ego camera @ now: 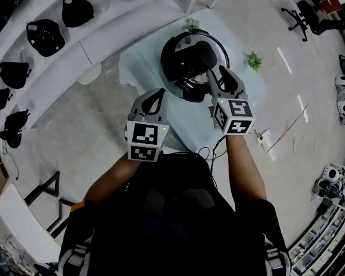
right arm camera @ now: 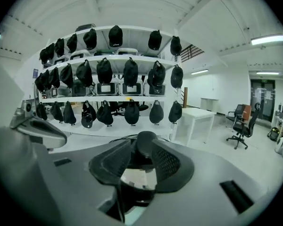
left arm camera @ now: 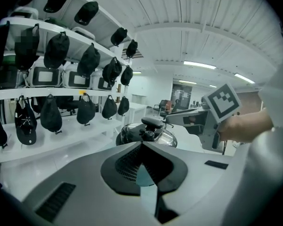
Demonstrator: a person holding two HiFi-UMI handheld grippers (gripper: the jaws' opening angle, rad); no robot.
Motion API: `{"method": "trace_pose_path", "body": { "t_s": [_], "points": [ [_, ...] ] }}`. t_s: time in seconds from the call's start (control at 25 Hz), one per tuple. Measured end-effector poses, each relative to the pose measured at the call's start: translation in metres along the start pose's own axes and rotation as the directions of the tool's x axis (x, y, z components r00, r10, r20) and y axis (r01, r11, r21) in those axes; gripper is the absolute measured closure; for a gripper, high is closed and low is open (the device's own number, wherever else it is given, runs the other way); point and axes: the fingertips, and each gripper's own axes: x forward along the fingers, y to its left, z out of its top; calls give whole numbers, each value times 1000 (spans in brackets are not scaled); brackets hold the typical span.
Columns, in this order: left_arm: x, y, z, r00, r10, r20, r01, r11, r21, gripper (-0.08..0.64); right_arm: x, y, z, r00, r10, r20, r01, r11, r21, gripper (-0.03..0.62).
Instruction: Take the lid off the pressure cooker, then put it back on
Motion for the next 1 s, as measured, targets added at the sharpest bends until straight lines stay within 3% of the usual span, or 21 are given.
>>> {"method": "trace_pose_path", "body": {
  "t_s": [0.12,0.24,0.64,1.0],
  "points": [
    [-12,-17,1,1000,25,14,-25,1000,-2,552,-30,12,-14,999,34,-3,-34,999,0,512],
    [-21,-42,0,999,45,24,-45,999,3,552,-57,27,-32,995,94,-21,-95,995,-14,549],
    [-48,-166,-30,995,95,11,-95,995,-5,552,-162,23,-72,961,277,-17,-277,961,-7,564],
    [-81,-235,-55,980,198,27,-197,980,-25,552,-234,15,-111,927,373,-29,-373,928,-9,568]
  ]
}}
